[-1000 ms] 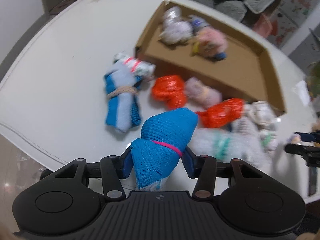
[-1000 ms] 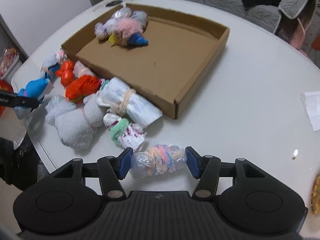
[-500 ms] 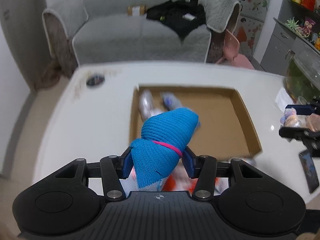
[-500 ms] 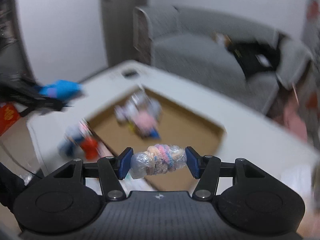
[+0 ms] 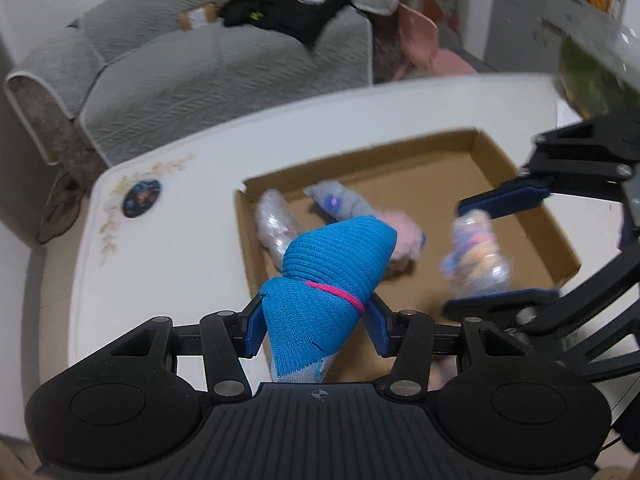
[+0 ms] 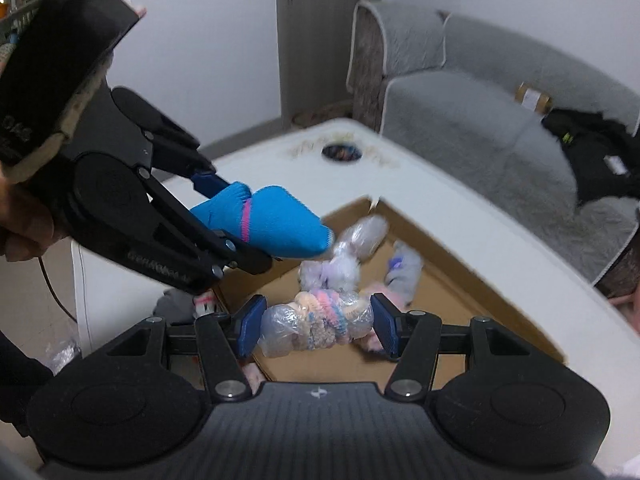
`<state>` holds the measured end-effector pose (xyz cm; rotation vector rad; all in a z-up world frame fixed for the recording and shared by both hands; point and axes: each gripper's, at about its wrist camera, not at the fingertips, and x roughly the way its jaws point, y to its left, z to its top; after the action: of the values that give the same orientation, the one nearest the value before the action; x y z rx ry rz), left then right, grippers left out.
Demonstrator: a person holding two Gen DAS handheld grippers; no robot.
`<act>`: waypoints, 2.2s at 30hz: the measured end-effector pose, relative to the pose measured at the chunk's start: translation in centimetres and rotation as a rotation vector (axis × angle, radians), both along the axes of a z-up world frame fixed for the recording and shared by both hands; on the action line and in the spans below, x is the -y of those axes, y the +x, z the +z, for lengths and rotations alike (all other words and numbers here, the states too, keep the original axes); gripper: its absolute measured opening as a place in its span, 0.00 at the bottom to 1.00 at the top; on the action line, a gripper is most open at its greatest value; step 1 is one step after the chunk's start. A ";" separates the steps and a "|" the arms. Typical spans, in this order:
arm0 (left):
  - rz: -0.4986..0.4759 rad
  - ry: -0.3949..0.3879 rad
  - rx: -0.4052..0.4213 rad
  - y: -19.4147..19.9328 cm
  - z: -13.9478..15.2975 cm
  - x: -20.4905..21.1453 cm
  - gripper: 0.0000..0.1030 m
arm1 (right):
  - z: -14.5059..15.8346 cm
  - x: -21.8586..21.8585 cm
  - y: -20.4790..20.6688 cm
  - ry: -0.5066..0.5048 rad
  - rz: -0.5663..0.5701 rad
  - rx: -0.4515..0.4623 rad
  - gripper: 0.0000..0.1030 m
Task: Organize objects
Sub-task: 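Carry blue sock and hair-tie bundle into box and open both grippers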
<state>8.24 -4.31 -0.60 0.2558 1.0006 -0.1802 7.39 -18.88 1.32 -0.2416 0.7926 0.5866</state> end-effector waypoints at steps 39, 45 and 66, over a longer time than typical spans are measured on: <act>0.101 0.132 -0.166 2.1 -8.0 0.5 0.62 | -7.4 -2.0 1.0 -0.138 0.015 -0.178 0.53; 0.110 0.114 -0.149 2.1 -6.6 0.7 0.74 | -7.5 -1.6 0.7 -0.142 0.023 -0.172 0.53; 0.141 0.131 -0.104 1.9 -3.5 -0.6 0.93 | -6.5 -2.8 1.6 -0.116 0.017 -0.150 0.73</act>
<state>10.10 -3.72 -4.14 0.2969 1.1315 0.0007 8.96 -16.08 -5.14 -0.3132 0.9720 0.5806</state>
